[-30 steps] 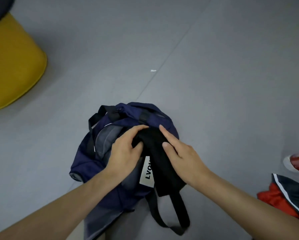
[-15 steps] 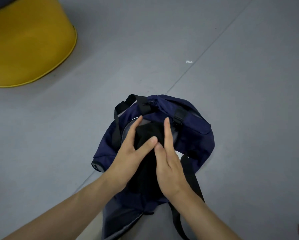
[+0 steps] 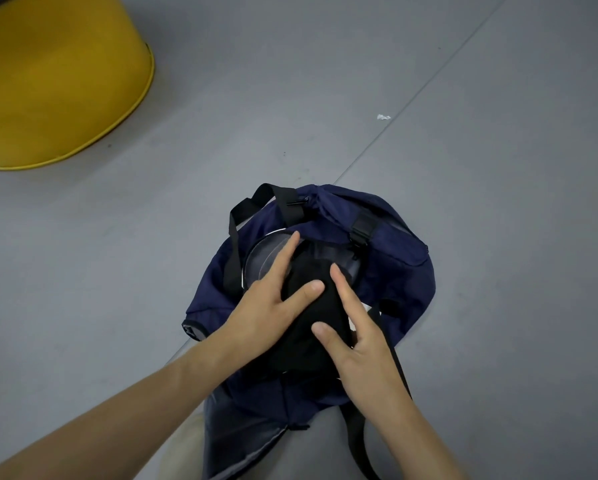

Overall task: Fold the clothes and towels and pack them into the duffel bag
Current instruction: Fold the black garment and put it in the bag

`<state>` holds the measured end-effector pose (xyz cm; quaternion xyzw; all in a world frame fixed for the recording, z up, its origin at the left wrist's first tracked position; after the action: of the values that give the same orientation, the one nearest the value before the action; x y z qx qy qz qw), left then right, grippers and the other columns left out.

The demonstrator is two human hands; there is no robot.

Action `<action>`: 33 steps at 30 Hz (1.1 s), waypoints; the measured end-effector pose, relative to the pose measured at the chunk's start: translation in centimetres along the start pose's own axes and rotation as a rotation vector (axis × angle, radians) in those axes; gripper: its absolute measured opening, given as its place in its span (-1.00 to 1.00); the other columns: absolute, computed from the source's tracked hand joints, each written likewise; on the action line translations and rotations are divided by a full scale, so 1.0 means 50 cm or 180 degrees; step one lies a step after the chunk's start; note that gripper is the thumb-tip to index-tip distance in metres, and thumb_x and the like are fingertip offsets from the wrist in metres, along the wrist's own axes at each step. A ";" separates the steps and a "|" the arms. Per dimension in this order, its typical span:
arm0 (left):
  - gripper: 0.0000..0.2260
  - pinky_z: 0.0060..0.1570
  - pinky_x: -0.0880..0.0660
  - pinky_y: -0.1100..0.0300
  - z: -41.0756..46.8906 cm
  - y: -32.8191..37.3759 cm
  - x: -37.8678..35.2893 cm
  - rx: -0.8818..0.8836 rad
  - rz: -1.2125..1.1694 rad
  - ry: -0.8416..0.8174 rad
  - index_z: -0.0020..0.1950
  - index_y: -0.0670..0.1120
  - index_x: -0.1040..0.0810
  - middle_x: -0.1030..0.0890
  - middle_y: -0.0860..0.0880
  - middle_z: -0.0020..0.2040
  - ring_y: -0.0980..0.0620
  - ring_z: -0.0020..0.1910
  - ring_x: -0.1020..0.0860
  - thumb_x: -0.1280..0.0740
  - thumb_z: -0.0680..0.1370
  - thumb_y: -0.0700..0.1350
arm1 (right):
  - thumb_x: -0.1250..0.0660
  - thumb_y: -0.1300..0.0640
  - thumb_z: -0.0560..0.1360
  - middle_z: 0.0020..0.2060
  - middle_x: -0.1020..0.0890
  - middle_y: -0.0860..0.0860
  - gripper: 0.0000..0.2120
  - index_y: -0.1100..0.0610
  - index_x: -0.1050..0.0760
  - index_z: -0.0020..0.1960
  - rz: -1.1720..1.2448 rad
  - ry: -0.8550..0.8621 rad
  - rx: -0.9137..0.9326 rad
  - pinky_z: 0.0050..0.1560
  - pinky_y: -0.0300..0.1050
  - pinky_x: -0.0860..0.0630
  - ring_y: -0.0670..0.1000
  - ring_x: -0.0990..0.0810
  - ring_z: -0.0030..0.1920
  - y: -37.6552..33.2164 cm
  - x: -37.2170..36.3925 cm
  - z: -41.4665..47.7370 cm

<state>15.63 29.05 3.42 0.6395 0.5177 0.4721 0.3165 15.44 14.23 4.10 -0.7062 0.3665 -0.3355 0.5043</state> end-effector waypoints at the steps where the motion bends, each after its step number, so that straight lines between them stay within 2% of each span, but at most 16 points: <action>1: -0.31 0.28 -0.52 0.06 0.004 -0.002 0.001 0.0007 0.0449 -0.0001 0.52 0.49 0.01 -0.60 0.14 0.29 0.16 0.23 -0.58 -0.27 0.48 0.40 | -0.35 0.01 0.59 0.47 -0.30 -0.30 -0.36 -0.54 -0.14 0.42 -0.0005 0.0042 -0.0071 0.38 0.01 -0.46 -0.18 -0.33 0.45 0.015 0.001 0.002; 3: -0.35 0.19 -0.54 0.01 0.013 0.007 0.014 -0.0302 0.1491 0.0228 0.55 0.41 -0.04 -0.60 0.04 0.27 0.07 0.17 -0.59 -0.18 0.50 0.43 | -0.33 0.01 0.60 0.50 -0.23 -0.25 -0.38 -0.56 -0.15 0.40 0.0001 0.0081 -0.0247 0.34 0.14 -0.49 -0.07 -0.30 0.48 0.047 0.001 0.004; 4: -0.43 0.18 -0.53 -0.01 0.014 0.019 0.029 -0.0607 0.2014 0.0543 0.54 0.32 -0.21 -0.56 0.04 0.31 0.03 0.20 -0.55 -0.16 0.55 0.39 | -0.31 0.01 0.61 0.52 -0.20 -0.23 -0.39 -0.57 -0.15 0.40 -0.0046 0.0111 -0.0318 0.34 0.19 -0.48 -0.04 -0.27 0.50 0.063 0.000 0.005; 6: -0.66 0.29 -0.43 -0.11 0.017 0.027 0.061 -0.0947 0.2763 0.1112 0.30 0.17 -0.58 -0.44 -0.02 0.46 -0.10 0.36 -0.43 -0.20 0.62 0.24 | -0.29 0.01 0.62 0.53 -0.14 -0.24 -0.40 -0.60 -0.14 0.38 -0.0168 0.0185 -0.0431 0.38 0.21 -0.43 -0.05 -0.19 0.52 0.087 -0.003 0.008; 7: -0.74 0.35 -0.36 -0.15 0.023 0.009 0.081 -0.0761 0.2926 0.1205 0.20 0.15 -0.65 -0.38 -0.06 0.51 -0.17 0.44 -0.35 -0.24 0.63 0.16 | -0.29 0.02 0.62 0.52 -0.11 -0.27 -0.40 -0.61 -0.14 0.37 -0.0195 0.0223 -0.0471 0.41 0.20 -0.40 -0.08 -0.15 0.52 0.096 -0.005 0.010; 8: -0.78 0.38 -0.32 -0.16 0.029 -0.017 0.101 -0.0419 0.3000 0.1182 0.18 0.16 -0.67 -0.36 -0.08 0.54 -0.20 0.48 -0.31 -0.27 0.64 0.11 | -0.28 0.03 0.63 0.50 -0.10 -0.30 -0.39 -0.62 -0.14 0.36 -0.0219 0.0254 -0.0483 0.46 0.17 -0.34 -0.13 -0.12 0.52 0.102 -0.008 0.013; 10: -0.73 0.33 -0.35 -0.10 0.032 -0.059 0.117 0.0003 0.3199 0.1009 0.32 0.15 -0.60 -0.47 -0.04 0.45 -0.18 0.41 -0.40 -0.30 0.63 0.05 | -0.27 0.07 0.64 0.48 -0.07 -0.34 -0.38 -0.61 -0.14 0.36 -0.0303 0.0290 -0.0411 0.54 0.01 -0.18 -0.25 -0.06 0.48 0.106 -0.015 0.021; 12: -0.66 0.21 -0.41 -0.06 0.022 -0.058 0.110 -0.0308 0.3373 0.0946 0.38 0.05 -0.56 -0.62 0.02 0.25 -0.15 0.22 -0.55 -0.35 0.60 -0.10 | -0.24 0.12 0.65 0.51 -0.02 -0.34 -0.37 -0.60 -0.17 0.36 -0.0326 0.0285 -0.0305 0.47 -0.34 -0.12 -0.43 -0.02 0.43 0.103 -0.027 0.030; 14: -0.55 0.17 -0.42 -0.01 0.005 -0.029 0.104 -0.0683 0.3330 0.1016 0.39 -0.04 -0.55 -0.61 0.04 0.29 -0.11 0.14 -0.58 -0.39 0.50 -0.28 | -0.22 0.18 0.66 0.55 0.02 -0.33 -0.37 -0.59 -0.23 0.34 -0.0299 0.0300 -0.0240 0.27 -0.63 -0.07 -0.55 0.02 0.38 0.099 -0.038 0.039; 18: -0.44 0.18 -0.46 0.04 -0.034 0.041 0.097 -0.1199 0.3078 0.1097 0.48 -0.10 -0.46 -0.42 0.05 0.50 -0.07 0.15 -0.52 -0.24 0.47 -0.33 | -0.20 0.17 0.67 0.58 0.07 -0.28 -0.43 -0.54 -0.31 0.33 -0.0139 0.0310 -0.0133 0.27 -0.65 -0.06 -0.33 0.02 0.52 0.087 -0.071 0.064; 21: -0.40 0.23 -0.40 0.25 -0.063 0.083 0.093 -0.1329 0.2867 0.1051 0.51 -0.08 -0.42 -0.38 0.09 0.52 -0.01 0.15 -0.46 -0.16 0.46 -0.32 | -0.20 0.23 0.65 0.59 0.08 -0.20 -0.38 -0.51 -0.28 0.38 -0.0071 0.0396 0.0038 0.18 -0.70 -0.09 -0.53 0.00 0.39 0.067 -0.099 0.109; 23: -0.38 0.24 -0.28 0.42 -0.073 0.102 0.092 -0.1301 0.2776 0.1060 0.53 -0.06 -0.39 -0.36 0.12 0.54 0.04 0.16 -0.44 -0.15 0.45 -0.32 | -0.20 0.30 0.62 0.60 0.10 -0.13 -0.31 -0.46 -0.25 0.43 -0.0140 0.0309 0.0099 0.21 -0.68 -0.10 -0.49 -0.04 0.43 0.062 -0.124 0.144; 26: -0.37 0.24 -0.21 0.52 -0.083 0.123 0.096 -0.1296 0.2635 0.1136 0.53 -0.04 -0.39 -0.38 0.10 0.52 0.09 0.17 -0.41 -0.17 0.45 -0.34 | -0.18 0.38 0.59 0.62 0.11 0.03 -0.25 -0.35 -0.12 0.50 -0.0606 -0.0140 -0.0002 0.26 -0.64 -0.04 -0.08 -0.10 0.56 0.084 -0.173 0.163; 28: -0.37 0.22 -0.19 0.54 -0.081 0.126 0.107 -0.1274 0.2606 0.1158 0.54 -0.02 -0.36 -0.39 0.09 0.52 0.14 0.15 -0.38 -0.18 0.46 -0.35 | -0.20 0.33 0.59 0.62 0.08 0.01 -0.23 -0.38 -0.07 0.52 -0.0930 -0.0220 0.0043 0.31 -0.48 -0.17 0.02 -0.24 0.52 0.101 -0.188 0.161; 30: -0.38 0.20 -0.21 0.48 -0.076 0.119 0.117 -0.1201 0.2673 0.1137 0.55 -0.03 -0.36 -0.38 0.08 0.53 0.08 0.14 -0.41 -0.20 0.49 -0.34 | -0.25 0.22 0.60 0.61 -0.01 0.00 -0.19 -0.49 0.07 0.49 -0.1079 -0.0038 -0.0039 0.32 -0.25 -0.33 0.10 -0.40 0.43 0.110 -0.186 0.159; 33: -0.42 0.15 -0.23 0.40 -0.074 0.111 0.128 -0.1110 0.2738 0.1166 0.54 -0.07 -0.37 -0.38 0.07 0.53 0.00 0.14 -0.43 -0.20 0.51 -0.32 | -0.33 0.16 0.57 0.58 -0.16 0.01 -0.06 -0.50 0.29 0.47 -0.1123 0.0205 -0.0087 0.28 0.06 -0.51 0.18 -0.52 0.30 0.115 -0.177 0.159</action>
<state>14.32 33.45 11.46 0.6393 0.1674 0.7440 0.0991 16.64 24.24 -4.42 -0.7553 0.2573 -0.4363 0.4160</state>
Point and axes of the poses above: each hand's wrist, its own z-axis towards the middle knuckle, its own x-axis out of the back of the hand, y = z × x, the point moved 8 cm from there along z, towards the middle knuckle
